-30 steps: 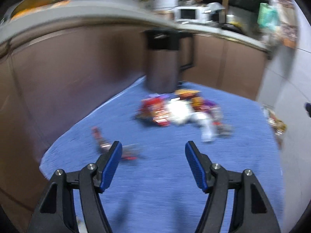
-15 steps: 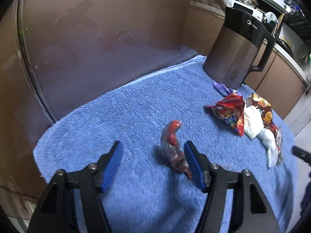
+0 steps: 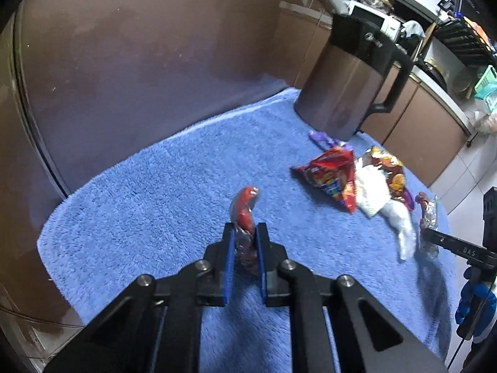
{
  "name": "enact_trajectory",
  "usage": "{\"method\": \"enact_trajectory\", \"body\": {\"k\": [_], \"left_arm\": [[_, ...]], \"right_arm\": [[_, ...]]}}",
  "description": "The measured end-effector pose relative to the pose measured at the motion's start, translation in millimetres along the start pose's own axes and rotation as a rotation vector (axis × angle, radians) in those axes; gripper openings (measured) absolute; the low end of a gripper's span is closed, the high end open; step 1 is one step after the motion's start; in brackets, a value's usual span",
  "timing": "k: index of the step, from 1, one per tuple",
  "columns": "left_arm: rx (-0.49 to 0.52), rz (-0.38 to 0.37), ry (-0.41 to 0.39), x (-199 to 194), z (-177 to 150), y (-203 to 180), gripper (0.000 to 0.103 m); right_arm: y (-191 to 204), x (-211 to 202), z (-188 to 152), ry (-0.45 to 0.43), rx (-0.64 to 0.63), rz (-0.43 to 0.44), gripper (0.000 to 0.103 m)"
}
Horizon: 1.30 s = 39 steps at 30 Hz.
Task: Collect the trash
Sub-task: 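Carry the wrapper and plastic bag over the bin and open both tools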
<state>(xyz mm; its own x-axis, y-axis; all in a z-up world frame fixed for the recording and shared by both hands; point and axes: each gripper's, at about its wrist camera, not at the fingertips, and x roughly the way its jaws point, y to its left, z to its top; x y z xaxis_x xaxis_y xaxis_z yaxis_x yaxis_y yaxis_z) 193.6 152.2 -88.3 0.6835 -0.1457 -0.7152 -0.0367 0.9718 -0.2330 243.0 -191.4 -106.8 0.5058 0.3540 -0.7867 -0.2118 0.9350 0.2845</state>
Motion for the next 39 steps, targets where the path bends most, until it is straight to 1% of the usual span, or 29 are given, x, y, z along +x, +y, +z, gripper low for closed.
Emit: {"method": "enact_trajectory", "body": {"k": [4, 10, 14, 15, 19, 23, 24, 28, 29, 31, 34, 37, 39], "left_arm": [[0.027, -0.014, -0.051, -32.0, 3.4, -16.5, 0.012], [0.076, -0.031, -0.147, -86.6, 10.6, -48.3, 0.012], [0.146, -0.067, -0.181, -116.7, 10.7, -87.3, 0.012], [0.161, -0.081, -0.181, -119.9, 9.6, -96.8, 0.012], [0.251, -0.159, -0.168, -128.0, 0.6, -155.5, 0.012], [0.333, -0.257, -0.127, -124.4, -13.5, -221.7, 0.012], [0.365, -0.285, -0.111, -120.8, -19.2, -246.1, 0.012], [0.467, -0.352, -0.053, -103.9, -45.7, -323.2, 0.012], [0.486, -0.362, -0.04, -99.0, -51.2, -338.8, 0.012], [0.551, -0.379, -0.007, -82.3, -68.3, -380.8, 0.012], [0.612, -0.4, 0.056, -57.3, -92.9, -432.3, 0.013], [0.668, -0.395, 0.098, -33.7, -117.5, -471.9, 0.013], [0.695, -0.391, 0.125, -16.4, -131.2, -496.1, 0.014]], "right_arm": [[4.8, -39.6, -7.5, -0.066, -0.007, 0.02, 0.014], [9.4, -117.8, -25.2, -0.188, -0.027, 0.04, 0.014], [1.8, -169.9, -43.9, -0.254, -0.034, 0.033, 0.014], [-2.1, -177.7, -48.7, -0.263, -0.032, 0.029, 0.014], [-25.6, -210.5, -74.1, -0.295, 0.0, -0.012, 0.014], [-63.4, -232.5, -104.8, -0.311, 0.06, -0.079, 0.014], [-74.4, -236.1, -112.1, -0.312, 0.079, -0.094, 0.014], [-116.1, -238.4, -138.3, -0.292, 0.152, -0.152, 0.014], [-131.2, -235.7, -148.2, -0.278, 0.177, -0.179, 0.014], [-150.4, -231.8, -163.4, -0.26, 0.216, -0.197, 0.015], [-186.5, -219.4, -182.9, -0.221, 0.28, -0.23, 0.016], [-221.2, -204.2, -200.7, -0.184, 0.357, -0.238, 0.016], [-239.6, -190.9, -208.0, -0.155, 0.391, -0.26, 0.016]]}}
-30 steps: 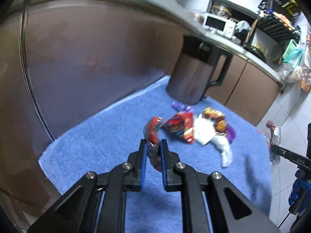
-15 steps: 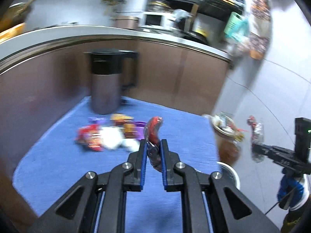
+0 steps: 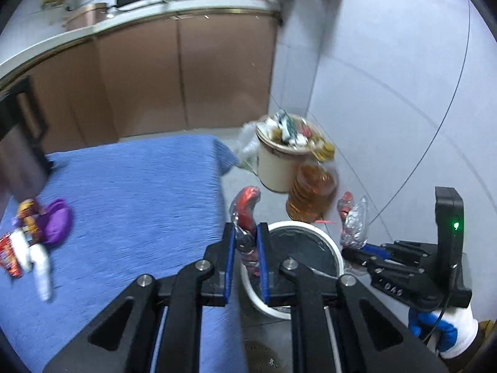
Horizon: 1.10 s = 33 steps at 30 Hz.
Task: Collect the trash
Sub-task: 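Carry the wrapper and plastic bag over the bin and open both tools, then grasp a red chip bag with the left tool while the right tool grasps a white plastic bag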
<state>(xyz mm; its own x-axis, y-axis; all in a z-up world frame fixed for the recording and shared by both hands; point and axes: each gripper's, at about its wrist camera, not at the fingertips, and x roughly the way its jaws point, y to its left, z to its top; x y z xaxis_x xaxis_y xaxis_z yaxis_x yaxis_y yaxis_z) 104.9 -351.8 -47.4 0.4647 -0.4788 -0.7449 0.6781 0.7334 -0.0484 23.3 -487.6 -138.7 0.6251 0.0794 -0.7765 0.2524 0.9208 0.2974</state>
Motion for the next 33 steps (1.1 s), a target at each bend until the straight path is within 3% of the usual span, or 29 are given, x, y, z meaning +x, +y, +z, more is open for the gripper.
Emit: {"method": "enact_trajectory", "body": {"k": [4, 6, 9, 10, 14, 21, 33], "left_arm": [[0.041, 0.013, 0.029, 38.8, 4.4, -22.3, 0.015], [0.036, -0.006, 0.05, 52.5, 4.9, -24.7, 0.02], [0.019, -0.032, 0.061, 64.4, 5.3, -24.6, 0.043], [0.015, -0.041, 0.059, 66.3, 5.9, -23.8, 0.05], [0.0, -0.081, 0.056, 68.0, 8.3, -20.5, 0.052], [-0.023, -0.101, -0.024, 20.8, 9.7, -3.0, 0.052], [-0.11, -0.011, -0.177, -79.4, -14.0, 77.7, 0.052]], "right_arm": [[-22.4, 20.8, -4.7, 0.04, 0.036, -0.017, 0.018], [-29.2, 34.0, -6.3, 0.062, 0.038, -0.036, 0.022], [-39.9, 44.7, -6.2, 0.08, 0.042, -0.063, 0.043], [-41.8, 47.1, -6.2, 0.084, 0.037, -0.073, 0.044], [-46.0, 52.1, -7.0, 0.09, 0.039, -0.093, 0.044], [-27.2, 18.0, 2.2, 0.02, 0.013, -0.089, 0.045], [64.5, -83.3, 36.0, -0.2, -0.111, -0.024, 0.05]]}}
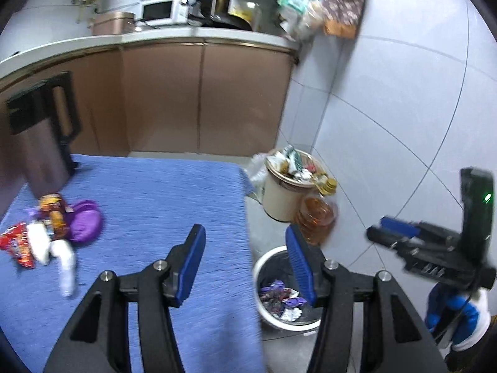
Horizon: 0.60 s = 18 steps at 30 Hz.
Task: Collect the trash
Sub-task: 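Grasp a red chip bag with the left tool while the right tool grasps a white plastic bag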
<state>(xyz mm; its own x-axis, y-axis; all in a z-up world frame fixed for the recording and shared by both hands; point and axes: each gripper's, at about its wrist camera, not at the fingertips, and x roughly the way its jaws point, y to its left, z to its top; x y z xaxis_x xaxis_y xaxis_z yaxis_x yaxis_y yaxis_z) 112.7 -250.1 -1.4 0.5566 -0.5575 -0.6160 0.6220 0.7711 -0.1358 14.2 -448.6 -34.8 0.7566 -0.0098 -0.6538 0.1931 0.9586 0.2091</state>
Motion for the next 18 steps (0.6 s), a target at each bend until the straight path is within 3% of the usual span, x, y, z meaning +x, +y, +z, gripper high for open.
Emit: {"method": "enact_trajectory", "body": {"k": [7, 10, 18], "left_arm": [[-0.053, 0.07, -0.051, -48.3, -11.0, 59.4, 0.054], [-0.085, 0.101, -0.071, -67.1, -19.0, 85.5, 0.06], [-0.15, 0.214, -0.103, -107.7, -45.8, 140.0, 0.06]], "right_arm": [[60.0, -24.1, 21.7, -0.062, -0.076, 0.061, 0.05], [82.4, -27.6, 26.4, -0.07, -0.106, 0.082, 0.05], [134.5, -28.3, 32.4, -0.075, -0.164, 0.137, 0.052]]}}
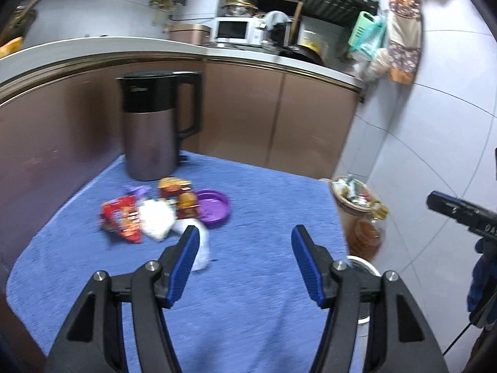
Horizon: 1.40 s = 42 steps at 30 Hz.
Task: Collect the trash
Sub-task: 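Grasp a red chip bag with the left tool while the right tool grasps a white plastic bag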
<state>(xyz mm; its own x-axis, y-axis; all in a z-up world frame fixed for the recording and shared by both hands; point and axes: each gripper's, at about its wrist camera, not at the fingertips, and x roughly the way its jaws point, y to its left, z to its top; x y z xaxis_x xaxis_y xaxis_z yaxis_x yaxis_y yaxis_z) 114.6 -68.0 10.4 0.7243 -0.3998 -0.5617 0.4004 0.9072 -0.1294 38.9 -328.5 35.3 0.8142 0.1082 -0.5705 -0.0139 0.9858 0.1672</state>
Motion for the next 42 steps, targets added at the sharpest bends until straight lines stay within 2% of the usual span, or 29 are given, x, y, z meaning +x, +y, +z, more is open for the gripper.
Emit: {"method": "enact_trajectory", "body": {"k": [7, 13, 24, 26, 32, 37, 42], "left_arm": [[0.017, 0.145, -0.009, -17.4, -23.0, 35.9, 0.06], [0.044, 0.215, -0.015, -23.0, -34.3, 56.8, 0.06], [0.009, 0.236, 0.022, 4.4, -39.4, 102.6, 0.06], [-0.002, 0.237, 0.034, 13.0, -40.0, 111.5, 0.064], [-0.074, 0.218, 0.063, 38.1, -39.4, 150.1, 0.069], [-0.147, 0.201, 0.077, 59.7, -29.9, 188.8, 0.07], [-0.152, 0.169, 0.102, 91.4, -12.0, 207.6, 0.07]], "right_arm": [[37.8, 18.9, -2.3, 0.032, -0.025, 0.059, 0.053], [66.7, 46.5, -5.3, 0.089, -0.066, 0.093, 0.053], [112.6, 113.9, -2.3, 0.194, -0.15, 0.151, 0.053], [120.3, 132.3, -2.2, 0.221, -0.163, 0.166, 0.053], [139.8, 184.2, -4.8, 0.298, -0.181, 0.218, 0.053], [148.0, 228.4, -11.1, 0.362, -0.161, 0.254, 0.053], [149.0, 262.0, -15.6, 0.402, -0.131, 0.267, 0.053]]}}
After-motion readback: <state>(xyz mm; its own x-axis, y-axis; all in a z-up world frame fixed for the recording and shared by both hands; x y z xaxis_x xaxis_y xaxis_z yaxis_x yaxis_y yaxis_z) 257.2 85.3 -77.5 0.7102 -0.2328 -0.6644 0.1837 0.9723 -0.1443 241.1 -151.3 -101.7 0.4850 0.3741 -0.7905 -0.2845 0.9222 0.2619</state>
